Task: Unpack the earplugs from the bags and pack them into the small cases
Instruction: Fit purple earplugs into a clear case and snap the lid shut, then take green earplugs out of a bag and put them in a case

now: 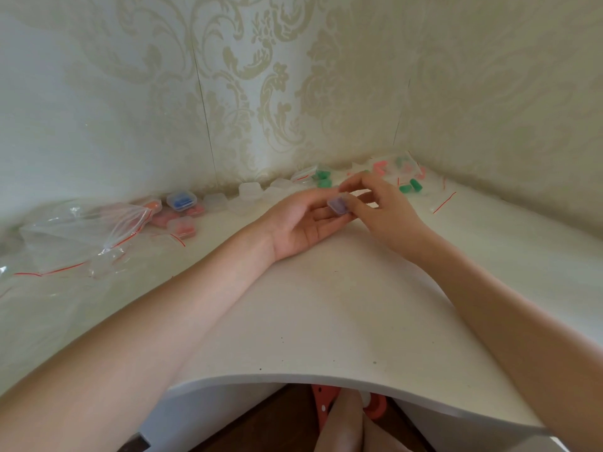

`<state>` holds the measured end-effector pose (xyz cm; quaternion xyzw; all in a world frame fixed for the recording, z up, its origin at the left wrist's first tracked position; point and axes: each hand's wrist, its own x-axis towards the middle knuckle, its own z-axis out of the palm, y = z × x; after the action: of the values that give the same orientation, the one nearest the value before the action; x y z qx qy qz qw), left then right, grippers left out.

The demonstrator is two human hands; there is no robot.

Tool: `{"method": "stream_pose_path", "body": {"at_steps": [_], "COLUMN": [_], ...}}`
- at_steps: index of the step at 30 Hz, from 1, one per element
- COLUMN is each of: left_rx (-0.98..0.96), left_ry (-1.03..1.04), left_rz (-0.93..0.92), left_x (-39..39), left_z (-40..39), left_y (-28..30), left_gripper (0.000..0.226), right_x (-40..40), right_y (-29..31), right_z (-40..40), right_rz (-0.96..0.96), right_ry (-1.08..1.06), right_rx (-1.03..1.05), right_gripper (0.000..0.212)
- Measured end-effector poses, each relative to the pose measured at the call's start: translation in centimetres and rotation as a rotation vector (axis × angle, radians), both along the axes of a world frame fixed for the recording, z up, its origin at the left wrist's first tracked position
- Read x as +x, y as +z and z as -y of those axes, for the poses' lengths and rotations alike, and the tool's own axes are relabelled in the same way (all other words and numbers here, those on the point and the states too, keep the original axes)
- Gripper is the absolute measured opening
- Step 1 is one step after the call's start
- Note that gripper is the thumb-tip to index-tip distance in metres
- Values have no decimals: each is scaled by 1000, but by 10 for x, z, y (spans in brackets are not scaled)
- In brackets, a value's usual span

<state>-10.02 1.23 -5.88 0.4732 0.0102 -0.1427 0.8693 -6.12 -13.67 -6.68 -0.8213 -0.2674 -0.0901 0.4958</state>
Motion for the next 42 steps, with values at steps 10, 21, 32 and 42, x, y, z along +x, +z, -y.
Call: {"method": "stream_pose_path", "body": {"at_steps": [10, 21, 32, 42], "left_rx": [186, 758, 1973, 2316], "left_ry": [94, 658, 885, 791], "left_rz": [129, 312, 239, 517], "left_x": [3, -2, -10, -5], "left_z": [8, -9, -111, -90], "left_y": [-7, -2, 7, 5], "left_gripper": [15, 12, 20, 40], "right_x": [-4, 1, -1, 9], "right_y": [-3, -6, -8, -6], "right_z": [-6, 1, 8, 22], "right_rz": [-69, 90, 109, 137], "right_ry": [97, -32, -36, -252], "right_rx": [59, -41, -88, -216], "right_gripper": [18, 19, 16, 22]}}
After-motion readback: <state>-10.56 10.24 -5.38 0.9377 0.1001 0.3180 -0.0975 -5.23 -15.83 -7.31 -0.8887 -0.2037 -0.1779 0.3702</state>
